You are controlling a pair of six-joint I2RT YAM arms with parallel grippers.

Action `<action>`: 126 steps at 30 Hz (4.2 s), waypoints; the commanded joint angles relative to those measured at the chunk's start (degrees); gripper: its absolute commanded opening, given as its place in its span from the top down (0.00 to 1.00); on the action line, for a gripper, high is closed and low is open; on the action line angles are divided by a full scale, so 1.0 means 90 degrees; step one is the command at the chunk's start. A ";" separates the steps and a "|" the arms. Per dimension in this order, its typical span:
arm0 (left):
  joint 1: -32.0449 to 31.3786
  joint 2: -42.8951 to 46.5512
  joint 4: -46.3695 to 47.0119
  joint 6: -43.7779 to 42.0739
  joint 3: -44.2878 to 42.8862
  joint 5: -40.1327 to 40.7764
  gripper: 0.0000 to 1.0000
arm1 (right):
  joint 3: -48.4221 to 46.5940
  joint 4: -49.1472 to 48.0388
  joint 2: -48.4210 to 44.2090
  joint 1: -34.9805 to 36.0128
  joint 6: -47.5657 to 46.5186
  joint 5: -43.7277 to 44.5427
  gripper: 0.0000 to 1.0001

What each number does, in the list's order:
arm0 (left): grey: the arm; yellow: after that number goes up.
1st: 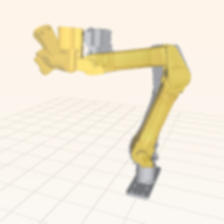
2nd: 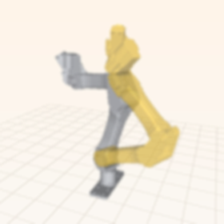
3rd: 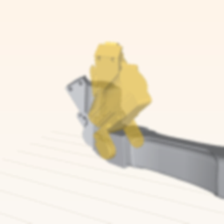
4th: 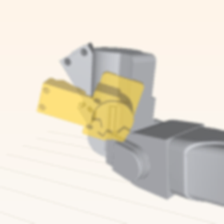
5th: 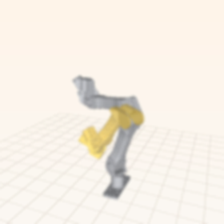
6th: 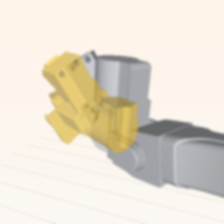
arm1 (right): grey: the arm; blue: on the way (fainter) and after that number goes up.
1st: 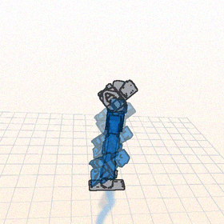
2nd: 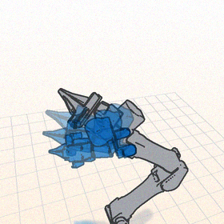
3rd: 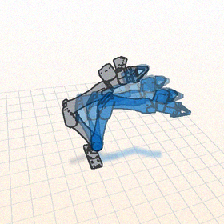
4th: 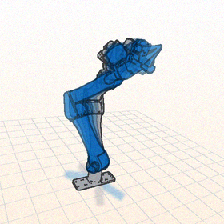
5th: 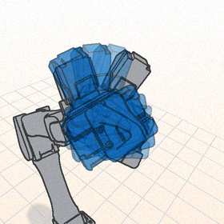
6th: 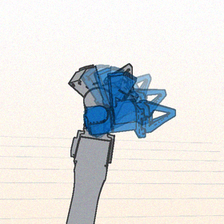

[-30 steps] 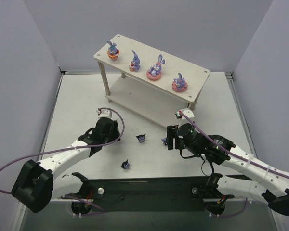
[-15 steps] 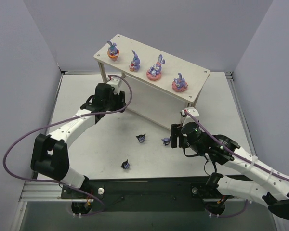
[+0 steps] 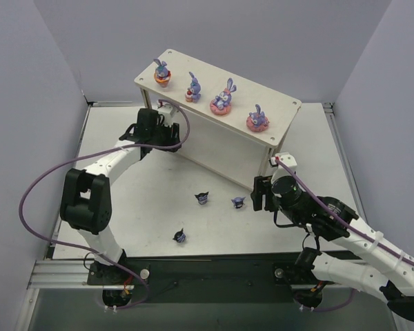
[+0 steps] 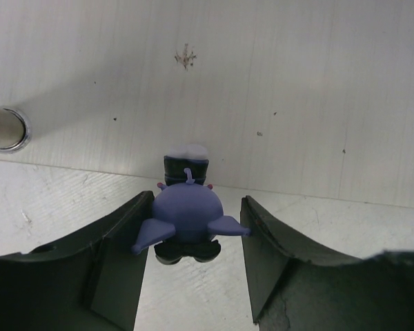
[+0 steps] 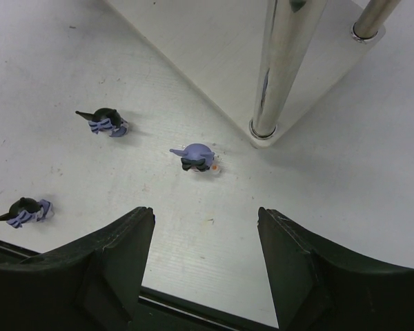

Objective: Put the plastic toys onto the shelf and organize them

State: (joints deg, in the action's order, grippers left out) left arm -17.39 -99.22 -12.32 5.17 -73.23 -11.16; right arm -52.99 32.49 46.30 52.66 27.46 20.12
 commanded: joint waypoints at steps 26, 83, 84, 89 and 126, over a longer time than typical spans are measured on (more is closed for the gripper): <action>0.0360 -0.1641 -0.1022 -0.1639 -0.1892 -0.0489 0.90 | -0.0352 0.0238 0.0343 -0.0119 -0.0083 0.0196 0.37; 0.0301 0.0582 0.0294 -0.0372 0.0108 0.0487 0.03 | -0.0245 0.0237 0.0265 -0.0178 -0.0004 0.0011 0.37; 0.0311 0.0740 0.0352 -0.0166 0.0361 0.0536 0.03 | -0.0235 0.0238 0.0246 -0.0178 -0.0005 0.0001 0.37; 0.0243 0.2153 0.0062 0.0840 0.1329 0.1121 0.03 | -0.0245 0.0228 0.0255 -0.0207 -0.0024 -0.0087 0.37; -0.5920 0.2353 -0.5097 1.1857 0.2413 0.3798 0.10 | 0.0390 0.0345 -0.0360 -0.0344 0.0220 -0.0956 0.37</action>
State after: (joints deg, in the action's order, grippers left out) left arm -70.48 -77.36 -61.30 105.75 -53.43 22.09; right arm -50.11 34.87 44.12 49.89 30.57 11.38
